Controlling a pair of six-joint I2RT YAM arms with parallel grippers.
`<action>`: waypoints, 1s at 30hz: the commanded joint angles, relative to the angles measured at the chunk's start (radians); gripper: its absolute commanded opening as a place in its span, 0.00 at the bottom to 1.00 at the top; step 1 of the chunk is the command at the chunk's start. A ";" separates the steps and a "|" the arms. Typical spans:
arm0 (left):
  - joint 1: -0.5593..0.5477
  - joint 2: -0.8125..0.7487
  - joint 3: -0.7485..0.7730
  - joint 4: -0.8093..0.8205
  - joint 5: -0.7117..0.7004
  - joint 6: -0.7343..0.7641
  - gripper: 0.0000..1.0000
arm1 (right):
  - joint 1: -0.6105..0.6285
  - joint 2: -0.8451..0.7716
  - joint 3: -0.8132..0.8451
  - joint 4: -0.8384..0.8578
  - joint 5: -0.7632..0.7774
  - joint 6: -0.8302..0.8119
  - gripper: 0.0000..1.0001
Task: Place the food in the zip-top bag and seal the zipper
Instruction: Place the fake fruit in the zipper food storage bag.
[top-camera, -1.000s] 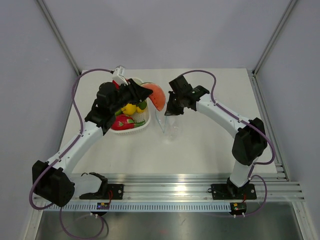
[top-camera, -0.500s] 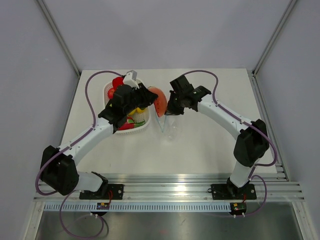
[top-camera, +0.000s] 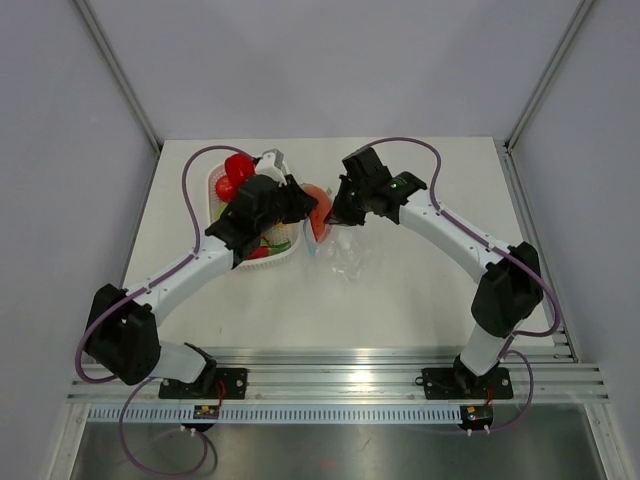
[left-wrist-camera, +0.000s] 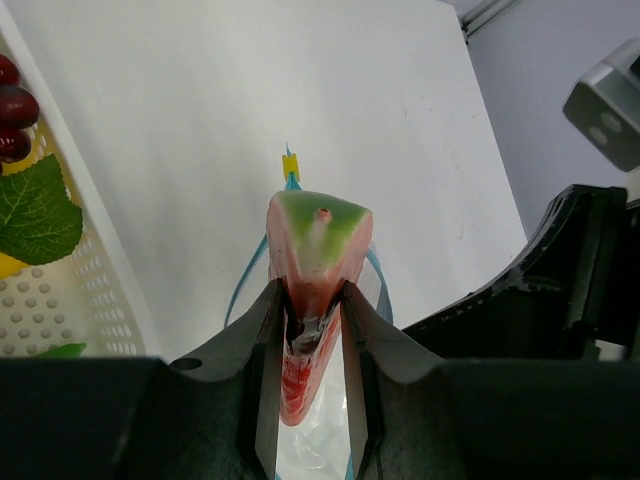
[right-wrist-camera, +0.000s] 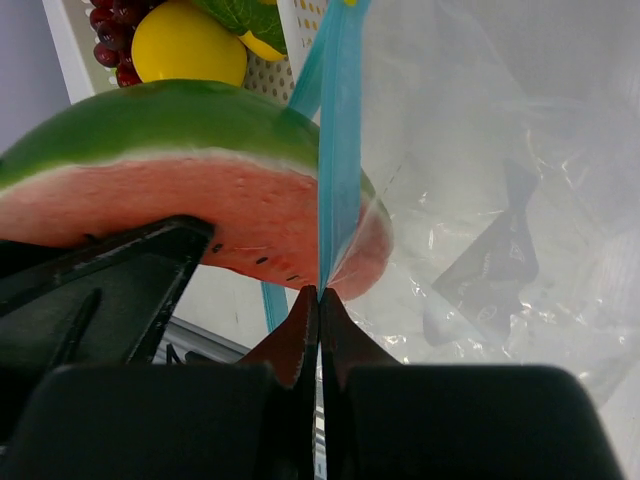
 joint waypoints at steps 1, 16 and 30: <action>-0.018 0.007 0.021 -0.002 -0.016 0.043 0.00 | 0.012 -0.044 0.022 0.032 0.010 0.008 0.00; -0.023 -0.039 0.029 -0.137 0.062 0.089 0.00 | 0.011 -0.086 -0.211 0.452 -0.097 -0.015 0.00; -0.020 -0.021 0.032 -0.203 0.034 0.092 0.00 | 0.011 -0.066 -0.394 0.842 -0.238 0.035 0.00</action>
